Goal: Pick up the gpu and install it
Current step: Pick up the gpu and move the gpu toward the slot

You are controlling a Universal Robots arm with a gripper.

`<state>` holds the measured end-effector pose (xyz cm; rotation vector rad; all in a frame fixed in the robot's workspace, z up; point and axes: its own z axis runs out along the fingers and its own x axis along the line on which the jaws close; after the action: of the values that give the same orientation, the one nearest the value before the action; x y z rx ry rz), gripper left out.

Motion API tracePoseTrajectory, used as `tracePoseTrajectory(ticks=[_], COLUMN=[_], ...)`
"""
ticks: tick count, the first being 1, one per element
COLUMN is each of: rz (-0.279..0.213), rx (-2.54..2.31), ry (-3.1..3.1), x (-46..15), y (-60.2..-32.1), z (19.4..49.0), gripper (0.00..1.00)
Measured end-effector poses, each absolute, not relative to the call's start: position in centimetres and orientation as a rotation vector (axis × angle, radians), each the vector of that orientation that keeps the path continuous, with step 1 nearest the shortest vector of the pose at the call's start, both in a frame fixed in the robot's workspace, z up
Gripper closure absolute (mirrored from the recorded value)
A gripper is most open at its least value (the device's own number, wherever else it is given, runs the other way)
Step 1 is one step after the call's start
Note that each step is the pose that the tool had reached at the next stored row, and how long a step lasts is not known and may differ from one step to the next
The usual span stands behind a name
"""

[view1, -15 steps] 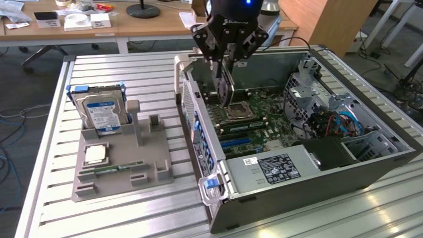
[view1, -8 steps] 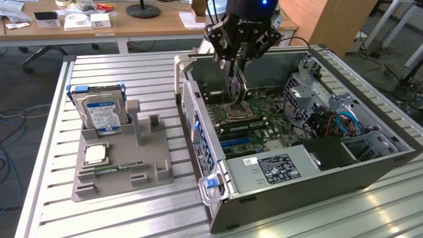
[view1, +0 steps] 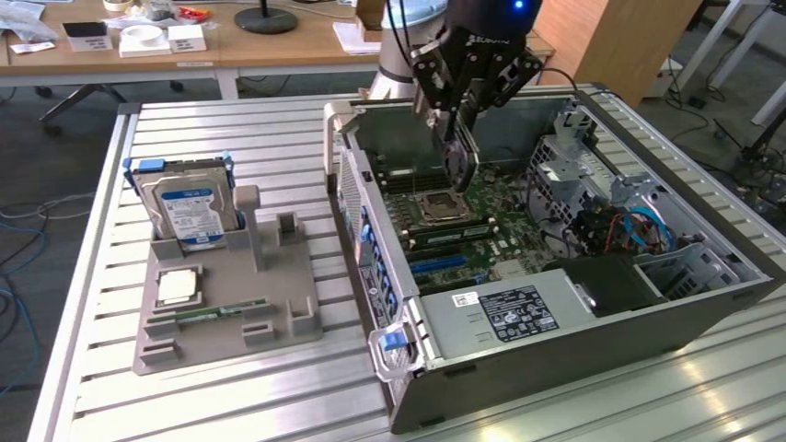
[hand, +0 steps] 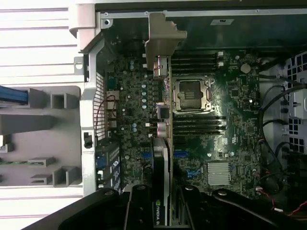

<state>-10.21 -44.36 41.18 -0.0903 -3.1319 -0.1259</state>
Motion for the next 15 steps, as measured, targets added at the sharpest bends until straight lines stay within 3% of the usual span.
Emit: tracePoseTrajectory(ticks=[15], rz=[-0.127], rx=[-0.091], ry=[-3.132], x=[-6.8], y=[-44.4], z=[41.2], gripper=[0.73])
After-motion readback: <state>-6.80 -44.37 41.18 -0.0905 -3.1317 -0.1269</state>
